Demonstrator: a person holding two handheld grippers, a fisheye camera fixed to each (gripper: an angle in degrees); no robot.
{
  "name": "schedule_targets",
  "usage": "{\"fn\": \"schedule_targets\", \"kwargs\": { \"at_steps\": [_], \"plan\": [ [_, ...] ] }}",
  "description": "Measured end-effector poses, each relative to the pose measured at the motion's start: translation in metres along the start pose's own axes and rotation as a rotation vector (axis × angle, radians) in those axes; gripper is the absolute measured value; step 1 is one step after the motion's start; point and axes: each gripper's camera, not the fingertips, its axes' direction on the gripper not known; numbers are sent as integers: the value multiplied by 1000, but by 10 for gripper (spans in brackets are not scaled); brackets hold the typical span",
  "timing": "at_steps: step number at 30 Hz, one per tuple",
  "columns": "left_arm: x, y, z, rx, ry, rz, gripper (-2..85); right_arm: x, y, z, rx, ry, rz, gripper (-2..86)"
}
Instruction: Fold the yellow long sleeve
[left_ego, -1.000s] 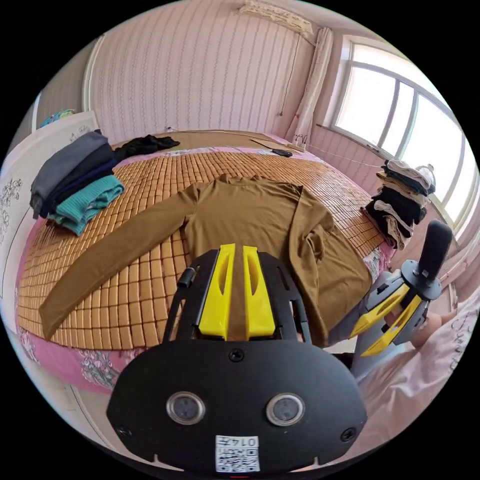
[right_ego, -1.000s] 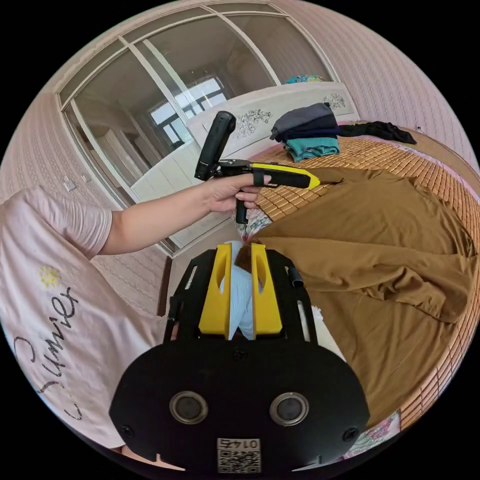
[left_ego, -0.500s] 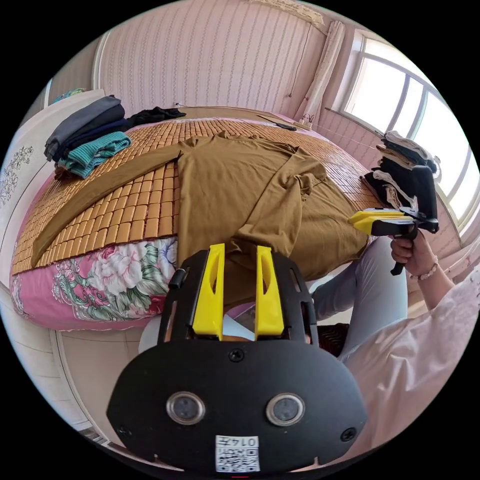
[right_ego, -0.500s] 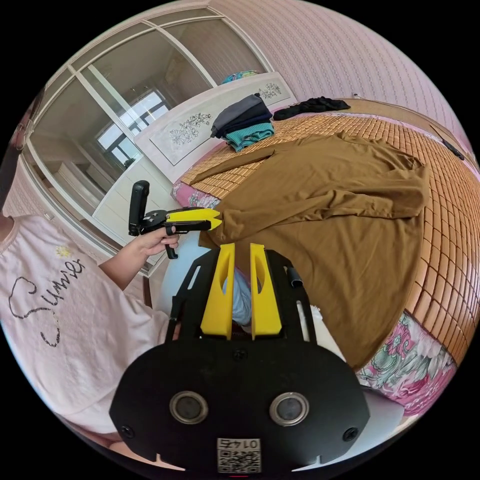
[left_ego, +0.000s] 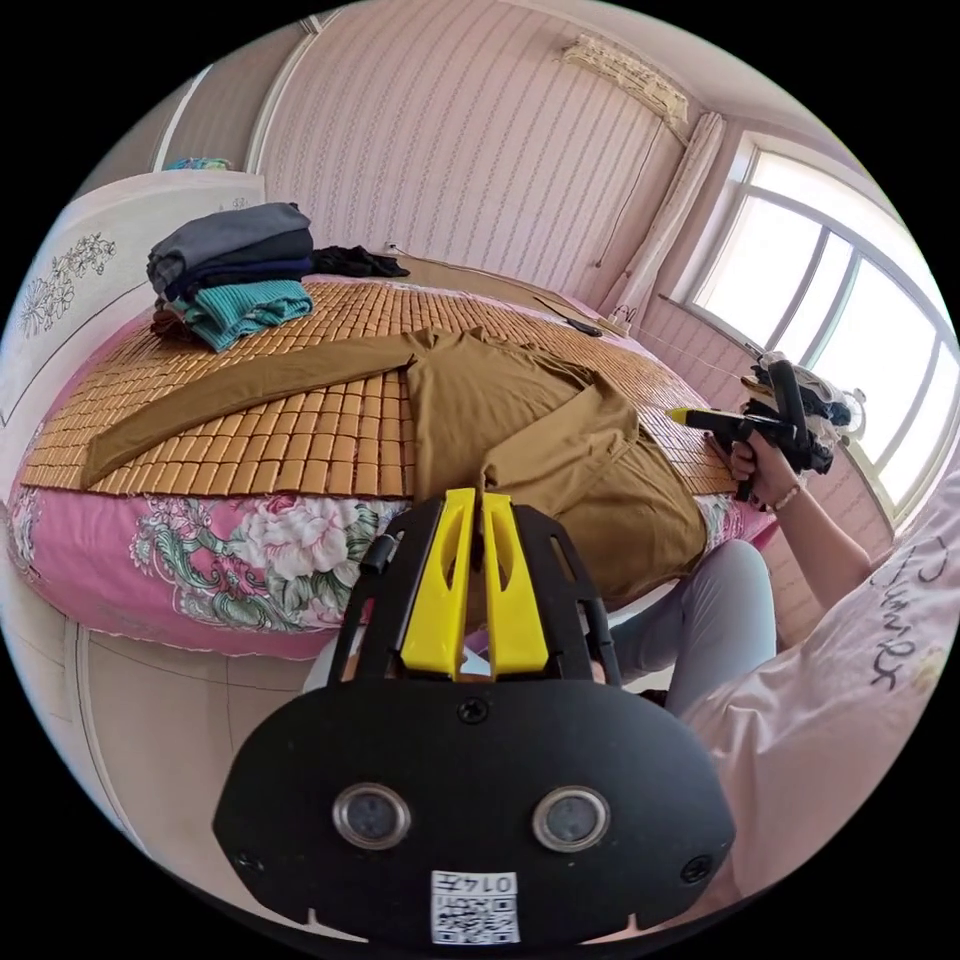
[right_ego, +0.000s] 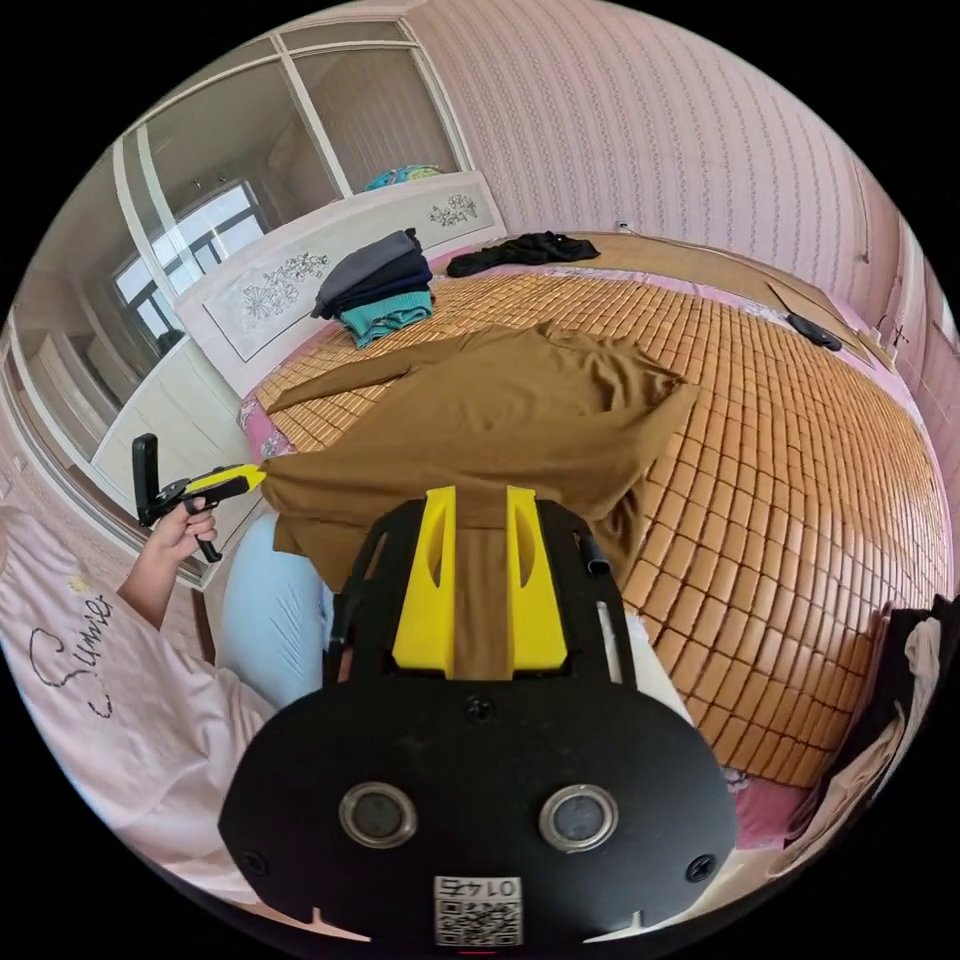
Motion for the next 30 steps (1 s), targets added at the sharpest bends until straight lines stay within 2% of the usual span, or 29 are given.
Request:
{"fn": "schedule_targets", "kwargs": {
  "at_steps": [5,8,13,15,18,22,25,30],
  "plan": [
    [-13,6,4,-23,41,-44,-9,62,-60,23,-7,176,68,88],
    [-13,5,3,-35,33,-31,-9,107,-94,49,-23,194,164,90],
    [-14,2,-5,-18,59,-5,-9,175,-129,104,-96,106,372,93],
    [-10,-1,-10,8,74,35,-9,196,-135,125,-146,29,423,59],
    [-1,-5,-28,115,121,112,-9,209,-141,118,-72,-49,447,6],
    [-20,-5,-55,191,109,23,-10,206,-164,99,-19,-5,374,-1],
    [-51,2,-42,91,74,-105,-10,201,-190,106,-61,6,334,2],
    [-76,7,-2,-63,39,-178,-9,190,-203,138,-155,71,323,33]
  ]
}}
